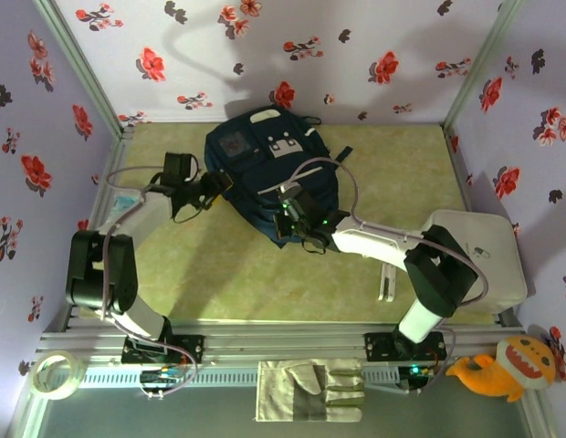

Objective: Pack books, pencil case, and school supplies into a backpack

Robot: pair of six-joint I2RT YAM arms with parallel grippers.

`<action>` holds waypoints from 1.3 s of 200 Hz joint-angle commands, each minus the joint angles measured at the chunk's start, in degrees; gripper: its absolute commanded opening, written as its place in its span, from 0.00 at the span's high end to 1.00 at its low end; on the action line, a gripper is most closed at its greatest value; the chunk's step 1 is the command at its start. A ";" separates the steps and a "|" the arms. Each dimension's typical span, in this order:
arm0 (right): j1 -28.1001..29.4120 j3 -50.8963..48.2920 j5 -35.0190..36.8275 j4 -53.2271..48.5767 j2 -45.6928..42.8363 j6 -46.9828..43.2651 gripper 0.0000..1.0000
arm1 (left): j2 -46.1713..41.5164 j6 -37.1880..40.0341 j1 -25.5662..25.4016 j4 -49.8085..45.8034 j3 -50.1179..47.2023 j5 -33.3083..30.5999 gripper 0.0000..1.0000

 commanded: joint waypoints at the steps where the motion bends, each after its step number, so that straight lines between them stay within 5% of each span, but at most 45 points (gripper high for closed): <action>1: 0.44 2.87 -0.71 3.90 0.75 1.03 1.00 | -1.74 -12.37 -1.35 10.76 -6.22 6.70 0.51; 24: 0.45 3.23 -0.99 3.78 0.91 1.07 1.00 | -1.66 -17.95 -2.36 19.83 -9.88 8.37 0.57; 99: 0.42 2.69 -0.75 3.88 0.47 1.30 1.00 | 5.94 -21.28 -5.32 26.67 -8.46 8.80 0.64; 158: 0.16 1.18 3.59 1.92 -0.93 1.16 1.00 | 9.19 -19.78 -4.92 24.94 -6.84 6.20 1.00; 225: -8.70 -5.01 13.06 -6.28 -6.38 -2.14 1.00 | 6.53 -11.43 -0.66 12.79 -4.50 5.47 1.00; 260: -12.35 -3.86 12.36 -8.84 -6.37 -1.94 1.00 | 6.84 -5.79 0.48 7.37 -1.35 7.24 1.00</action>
